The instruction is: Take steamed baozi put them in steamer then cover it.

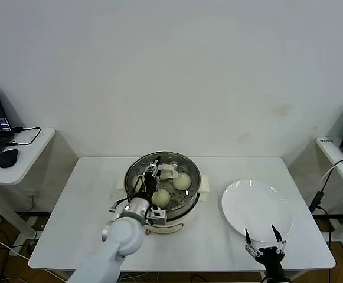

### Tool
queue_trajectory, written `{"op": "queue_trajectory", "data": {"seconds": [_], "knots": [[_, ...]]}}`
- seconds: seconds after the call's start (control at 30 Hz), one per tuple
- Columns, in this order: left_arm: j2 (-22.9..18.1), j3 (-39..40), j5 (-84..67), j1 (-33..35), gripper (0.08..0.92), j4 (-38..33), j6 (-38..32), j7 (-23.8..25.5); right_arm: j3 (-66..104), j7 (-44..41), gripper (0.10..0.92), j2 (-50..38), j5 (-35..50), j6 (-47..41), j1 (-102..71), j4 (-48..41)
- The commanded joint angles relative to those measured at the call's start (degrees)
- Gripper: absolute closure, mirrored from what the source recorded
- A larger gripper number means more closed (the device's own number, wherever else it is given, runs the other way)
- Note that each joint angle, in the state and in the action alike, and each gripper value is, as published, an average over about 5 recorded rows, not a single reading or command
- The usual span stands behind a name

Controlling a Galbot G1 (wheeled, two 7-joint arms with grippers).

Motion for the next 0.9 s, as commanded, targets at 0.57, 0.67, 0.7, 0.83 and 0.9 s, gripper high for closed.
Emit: {"op": "queue_trajectory", "data": {"seconds": [0.57,0.67,0.7,0.83,0.9], "knots": [[-0.3,-31.9,-78.5,43.9,0.178,-20.6,-26.7,-24.7,-0.3,-0.5,0.203,-1.1,0.5,2.7,-1.7,1.0],[0.4,-32.1,-84.4,47.8,0.177,-20.1,-26.7,-23.6,-0.5,-0.5,0.203,-2.3,1.5,2.8,-2.6,1.3],[0.7,-31.9,-85.8,49.0,0.177,-19.9,-26.9,-23.3,-0.8,-0.5,0.203,-2.9,2.0,2.7,-3.0,1.5],[1.2,-31.2,-87.3,51.6,0.177,-18.9,-27.7,-23.0,-2.0,-0.4,0.202,-4.9,3.5,2.1,-4.7,2.2],[1.1,-31.2,-87.3,52.3,0.177,-18.3,-28.0,-22.7,-2.8,-0.3,0.203,-5.5,3.9,1.9,-5.3,2.7]]}}
